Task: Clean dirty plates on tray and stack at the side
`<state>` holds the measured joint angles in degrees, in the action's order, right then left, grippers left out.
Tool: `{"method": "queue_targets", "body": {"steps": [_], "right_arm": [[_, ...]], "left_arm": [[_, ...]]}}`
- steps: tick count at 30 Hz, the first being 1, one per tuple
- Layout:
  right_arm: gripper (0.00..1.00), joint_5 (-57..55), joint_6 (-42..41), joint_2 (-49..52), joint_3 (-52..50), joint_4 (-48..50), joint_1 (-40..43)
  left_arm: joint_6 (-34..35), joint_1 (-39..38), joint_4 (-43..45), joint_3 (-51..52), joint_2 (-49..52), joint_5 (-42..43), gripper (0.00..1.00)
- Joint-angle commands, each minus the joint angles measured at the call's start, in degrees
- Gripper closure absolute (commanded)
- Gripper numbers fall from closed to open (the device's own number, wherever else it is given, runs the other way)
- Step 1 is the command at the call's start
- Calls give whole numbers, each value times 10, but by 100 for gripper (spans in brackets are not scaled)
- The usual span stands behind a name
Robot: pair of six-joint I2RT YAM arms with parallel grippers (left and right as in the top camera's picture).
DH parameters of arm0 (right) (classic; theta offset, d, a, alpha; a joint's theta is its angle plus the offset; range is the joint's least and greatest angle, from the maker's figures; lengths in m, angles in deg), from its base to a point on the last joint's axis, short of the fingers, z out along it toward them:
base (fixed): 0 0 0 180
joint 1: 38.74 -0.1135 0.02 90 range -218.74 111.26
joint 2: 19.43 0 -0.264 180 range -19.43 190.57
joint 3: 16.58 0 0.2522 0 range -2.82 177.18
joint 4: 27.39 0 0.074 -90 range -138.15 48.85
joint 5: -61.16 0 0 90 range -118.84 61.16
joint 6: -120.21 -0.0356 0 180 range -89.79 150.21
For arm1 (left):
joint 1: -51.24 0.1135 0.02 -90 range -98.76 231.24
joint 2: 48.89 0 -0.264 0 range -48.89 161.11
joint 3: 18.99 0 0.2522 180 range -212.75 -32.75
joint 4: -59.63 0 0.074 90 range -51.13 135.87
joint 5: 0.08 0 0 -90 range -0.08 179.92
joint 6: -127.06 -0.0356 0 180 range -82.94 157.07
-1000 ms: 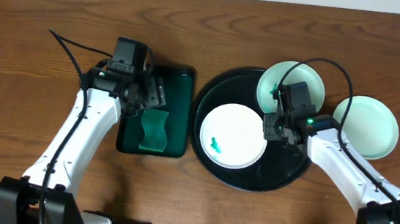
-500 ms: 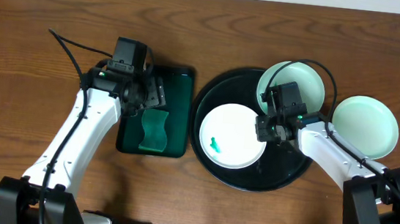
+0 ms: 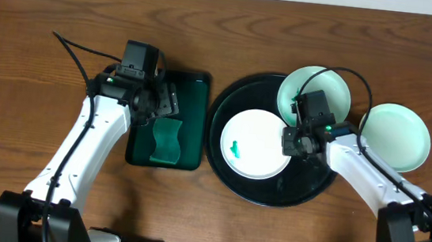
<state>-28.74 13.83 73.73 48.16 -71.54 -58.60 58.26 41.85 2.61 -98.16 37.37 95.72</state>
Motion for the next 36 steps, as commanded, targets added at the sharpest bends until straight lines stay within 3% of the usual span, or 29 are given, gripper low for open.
{"method": "queue_targets", "body": {"steps": [1,4,6,10,12,16,18,28,36], "right_arm": [[98,-15,-21,-16,-1,-12,6],[93,-15,-29,-16,-1,-21,6],[79,-16,-26,-16,-1,-22,6],[66,-16,22,-16,-1,-3,7],[67,-15,33,-16,-1,8,7],[81,-15,50,-13,-1,18,7],[83,-13,49,-9,-1,19,7],[75,4,49,-3,-5,30,7],[81,4,49,-2,-29,68,7]], "left_arm": [[1,2,-2,-12,-1,-5,19],[1,2,-2,-12,-1,-5,19],[1,2,-2,-12,-1,-5,19],[1,2,-2,-12,-1,-5,18],[1,2,-2,-11,-1,-5,18],[1,2,-2,-11,-1,-5,19],[1,2,-2,-12,-1,-5,18],[1,2,-2,-12,-1,-5,19],[1,2,-2,-12,-1,-5,19]]}}
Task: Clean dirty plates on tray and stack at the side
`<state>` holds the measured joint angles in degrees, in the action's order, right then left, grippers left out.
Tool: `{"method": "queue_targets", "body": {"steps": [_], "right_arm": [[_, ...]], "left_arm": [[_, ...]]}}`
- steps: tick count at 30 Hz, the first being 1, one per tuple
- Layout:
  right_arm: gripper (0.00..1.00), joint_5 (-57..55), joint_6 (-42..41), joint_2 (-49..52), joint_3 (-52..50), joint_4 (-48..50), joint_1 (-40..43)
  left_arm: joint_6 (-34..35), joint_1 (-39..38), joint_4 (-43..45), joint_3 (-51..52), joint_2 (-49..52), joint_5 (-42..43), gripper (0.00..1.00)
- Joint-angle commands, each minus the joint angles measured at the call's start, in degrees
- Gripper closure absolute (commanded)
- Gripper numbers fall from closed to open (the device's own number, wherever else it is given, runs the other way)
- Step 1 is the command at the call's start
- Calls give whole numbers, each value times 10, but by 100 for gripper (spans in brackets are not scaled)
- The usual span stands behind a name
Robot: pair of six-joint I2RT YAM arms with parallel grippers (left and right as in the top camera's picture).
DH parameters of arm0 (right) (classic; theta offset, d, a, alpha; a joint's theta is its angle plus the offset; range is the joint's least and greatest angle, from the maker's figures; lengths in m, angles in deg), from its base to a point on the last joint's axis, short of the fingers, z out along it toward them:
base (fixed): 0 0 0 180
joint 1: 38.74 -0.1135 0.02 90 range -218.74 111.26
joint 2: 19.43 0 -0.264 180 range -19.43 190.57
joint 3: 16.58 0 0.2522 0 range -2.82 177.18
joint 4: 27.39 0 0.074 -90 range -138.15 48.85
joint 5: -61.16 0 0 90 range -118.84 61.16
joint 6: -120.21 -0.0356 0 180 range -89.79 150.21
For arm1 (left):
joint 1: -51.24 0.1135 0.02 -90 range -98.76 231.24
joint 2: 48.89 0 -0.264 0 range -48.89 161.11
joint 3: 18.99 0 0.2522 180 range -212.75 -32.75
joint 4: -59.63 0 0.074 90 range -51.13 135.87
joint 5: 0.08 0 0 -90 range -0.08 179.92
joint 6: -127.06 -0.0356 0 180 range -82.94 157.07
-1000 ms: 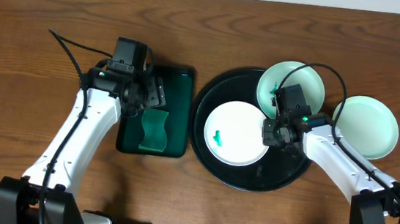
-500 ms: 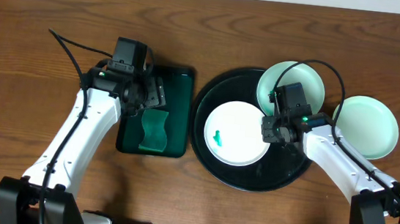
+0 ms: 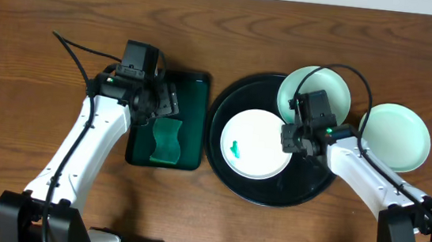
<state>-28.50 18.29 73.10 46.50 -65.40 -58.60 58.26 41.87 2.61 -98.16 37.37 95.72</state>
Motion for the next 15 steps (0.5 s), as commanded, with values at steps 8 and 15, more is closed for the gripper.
{"method": "queue_targets", "body": {"steps": [8,15], "right_arm": [[99,2,4,5,-29,30,7],[99,0,-9,-9,-26,5,7]], "left_arm": [[1,2,-2,-12,-1,-5,18],[1,2,-2,-11,-1,-5,18]]}}
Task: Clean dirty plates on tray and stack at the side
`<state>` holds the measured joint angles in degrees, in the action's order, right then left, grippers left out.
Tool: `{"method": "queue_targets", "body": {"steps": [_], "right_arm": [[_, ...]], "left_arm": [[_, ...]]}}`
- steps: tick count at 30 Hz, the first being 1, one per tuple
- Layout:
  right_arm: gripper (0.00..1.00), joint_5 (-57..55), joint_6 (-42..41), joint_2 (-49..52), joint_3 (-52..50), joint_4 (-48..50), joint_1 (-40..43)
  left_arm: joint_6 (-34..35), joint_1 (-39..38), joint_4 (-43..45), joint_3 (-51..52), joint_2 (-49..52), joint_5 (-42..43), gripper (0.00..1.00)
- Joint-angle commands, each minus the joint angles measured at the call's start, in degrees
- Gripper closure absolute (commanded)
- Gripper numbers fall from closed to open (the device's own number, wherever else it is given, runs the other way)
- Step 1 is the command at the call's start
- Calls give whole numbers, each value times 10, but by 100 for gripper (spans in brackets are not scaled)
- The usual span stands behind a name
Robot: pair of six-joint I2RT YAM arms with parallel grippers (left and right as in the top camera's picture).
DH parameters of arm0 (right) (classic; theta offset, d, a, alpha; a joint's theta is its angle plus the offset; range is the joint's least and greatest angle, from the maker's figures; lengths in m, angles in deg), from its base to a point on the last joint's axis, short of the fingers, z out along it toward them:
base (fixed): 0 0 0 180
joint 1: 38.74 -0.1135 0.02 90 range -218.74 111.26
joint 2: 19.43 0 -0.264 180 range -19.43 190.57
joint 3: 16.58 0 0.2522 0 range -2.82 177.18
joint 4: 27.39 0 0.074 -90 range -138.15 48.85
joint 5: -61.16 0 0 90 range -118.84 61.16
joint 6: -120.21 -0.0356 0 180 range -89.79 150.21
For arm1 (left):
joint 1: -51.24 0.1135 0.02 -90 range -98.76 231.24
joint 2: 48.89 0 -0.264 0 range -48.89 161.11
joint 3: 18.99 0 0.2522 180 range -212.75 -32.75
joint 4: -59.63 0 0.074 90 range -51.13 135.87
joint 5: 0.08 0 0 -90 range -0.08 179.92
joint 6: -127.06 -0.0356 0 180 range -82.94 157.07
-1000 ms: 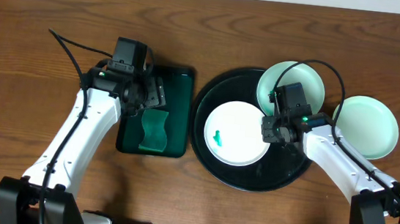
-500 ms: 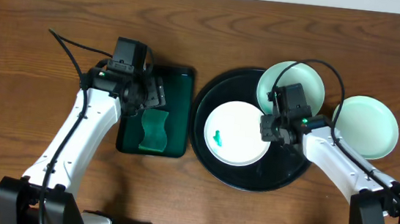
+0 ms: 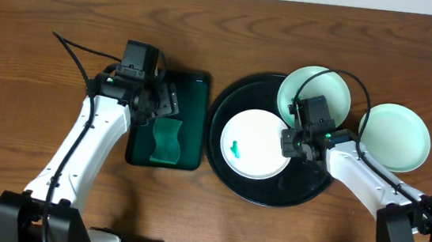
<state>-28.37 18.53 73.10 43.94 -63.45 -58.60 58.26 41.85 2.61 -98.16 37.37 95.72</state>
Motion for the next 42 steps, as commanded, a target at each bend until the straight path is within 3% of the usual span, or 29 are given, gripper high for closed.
{"method": "queue_targets", "body": {"steps": [1,12,13,16,17,19,26,31,34,35,42], "right_arm": [[99,-2,-18,-12,0,-19,7],[99,-2,-80,-81,0,-67,7],[96,-3,-79,-84,0,-67,7],[56,-22,-59,-80,0,-56,7],[48,-24,-47,-78,0,-52,7],[45,-24,-19,-70,-1,-39,7],[61,-19,-15,-17,-1,-7,7],[64,-1,-15,8,-1,14,7],[96,0,-15,7,0,13,7],[99,0,-15,7,0,13,7],[99,-4,-37,6,8,-33,7]], "left_arm": [[1,2,-2,-11,-1,-5,19],[1,2,-2,-12,-1,-5,19],[1,2,-2,-12,-1,-5,19],[1,2,-2,-12,-1,-5,19],[1,2,-2,-11,-1,-5,19],[1,2,-2,-12,-1,-5,18],[1,2,-2,-11,-1,-5,18],[1,2,-2,-12,-1,-5,19],[1,2,-2,-12,-1,-5,18],[1,2,-2,-12,-1,-5,19],[1,2,-2,-12,-1,-5,19]]}}
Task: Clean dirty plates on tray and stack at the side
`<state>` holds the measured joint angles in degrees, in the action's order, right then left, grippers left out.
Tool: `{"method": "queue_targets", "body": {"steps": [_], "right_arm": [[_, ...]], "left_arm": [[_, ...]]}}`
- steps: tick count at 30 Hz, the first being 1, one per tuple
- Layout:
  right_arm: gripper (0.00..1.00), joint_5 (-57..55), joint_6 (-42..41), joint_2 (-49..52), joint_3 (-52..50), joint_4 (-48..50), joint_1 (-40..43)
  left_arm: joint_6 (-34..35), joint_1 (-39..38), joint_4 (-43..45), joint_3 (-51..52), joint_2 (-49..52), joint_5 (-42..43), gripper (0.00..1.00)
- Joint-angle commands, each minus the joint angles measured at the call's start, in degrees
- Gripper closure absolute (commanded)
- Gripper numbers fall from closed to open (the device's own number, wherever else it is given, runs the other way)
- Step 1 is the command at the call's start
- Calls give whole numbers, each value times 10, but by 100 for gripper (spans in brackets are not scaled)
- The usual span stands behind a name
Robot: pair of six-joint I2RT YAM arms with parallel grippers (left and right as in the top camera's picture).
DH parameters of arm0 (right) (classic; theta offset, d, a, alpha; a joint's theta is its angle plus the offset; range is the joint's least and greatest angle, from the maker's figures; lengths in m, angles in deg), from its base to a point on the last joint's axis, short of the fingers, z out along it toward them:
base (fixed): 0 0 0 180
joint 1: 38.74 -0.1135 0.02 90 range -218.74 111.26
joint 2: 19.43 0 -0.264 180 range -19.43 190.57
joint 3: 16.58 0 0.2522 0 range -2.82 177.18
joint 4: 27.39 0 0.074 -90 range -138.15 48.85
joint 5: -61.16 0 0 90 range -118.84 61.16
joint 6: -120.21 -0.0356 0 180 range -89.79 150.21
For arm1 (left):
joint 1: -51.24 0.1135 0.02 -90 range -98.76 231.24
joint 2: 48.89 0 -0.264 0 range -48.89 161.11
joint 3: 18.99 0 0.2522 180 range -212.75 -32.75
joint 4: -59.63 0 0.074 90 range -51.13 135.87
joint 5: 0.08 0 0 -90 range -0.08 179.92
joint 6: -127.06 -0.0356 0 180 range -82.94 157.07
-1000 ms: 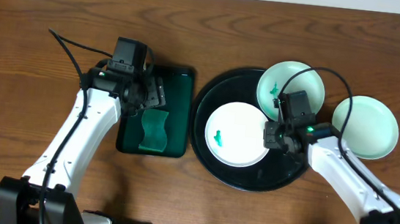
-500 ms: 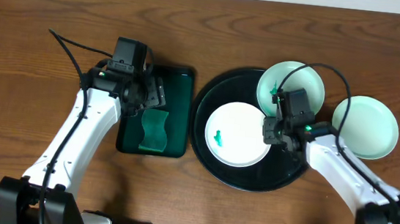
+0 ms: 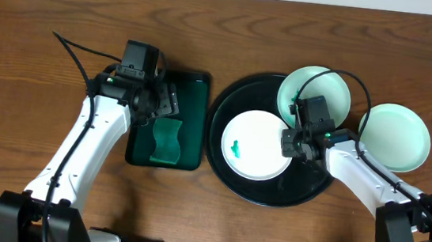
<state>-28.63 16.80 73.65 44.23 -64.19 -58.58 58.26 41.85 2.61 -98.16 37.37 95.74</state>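
Note:
A white plate (image 3: 255, 145) with a small green smear (image 3: 235, 148) lies on the round black tray (image 3: 272, 196). A pale green dish (image 3: 327, 86) rests on the tray's far right rim. A second pale green dish (image 3: 396, 137) sits on the table to the right of the tray. My right gripper (image 3: 292, 141) is at the white plate's right rim; its fingers are hidden under the wrist. My left gripper (image 3: 163, 104) hovers over the dark green rectangular tray (image 3: 194, 103), just behind the green sponge (image 3: 166, 142). Its jaw state is unclear.
Brown wooden table (image 3: 29, 79) all around. The right arm's black cable (image 3: 340, 72) arcs over the pale green dish on the tray. The left arm's cable (image 3: 72, 50) trails to the far left.
My right gripper stood at the white plate's right rim, sat slightly further left and back at the second moment, then returned. The left gripper stayed over the green tray behind the sponge. Plates, dishes and sponge lie where they were.

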Motion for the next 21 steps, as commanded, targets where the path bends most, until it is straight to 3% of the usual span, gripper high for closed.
{"method": "queue_targets", "body": {"steps": [1,14,15,17,19,21], "right_arm": [[99,-2,-25,0,8,-32,7],[99,-8,-114,-47,15,-84,7],[95,-9,-108,-47,15,-82,7],[72,-10,-86,-46,15,-73,7],[58,-15,-70,-46,15,-65,7],[54,-15,-52,-46,13,-54,7]], "left_arm": [[1,2,-2,-11,-1,-5,18],[1,2,-2,-12,-1,-5,18],[1,2,-2,-11,-1,-5,18],[1,2,-2,-12,-1,-5,18],[1,2,-2,-12,-1,-5,19],[1,2,-2,-11,-1,-5,18]]}}
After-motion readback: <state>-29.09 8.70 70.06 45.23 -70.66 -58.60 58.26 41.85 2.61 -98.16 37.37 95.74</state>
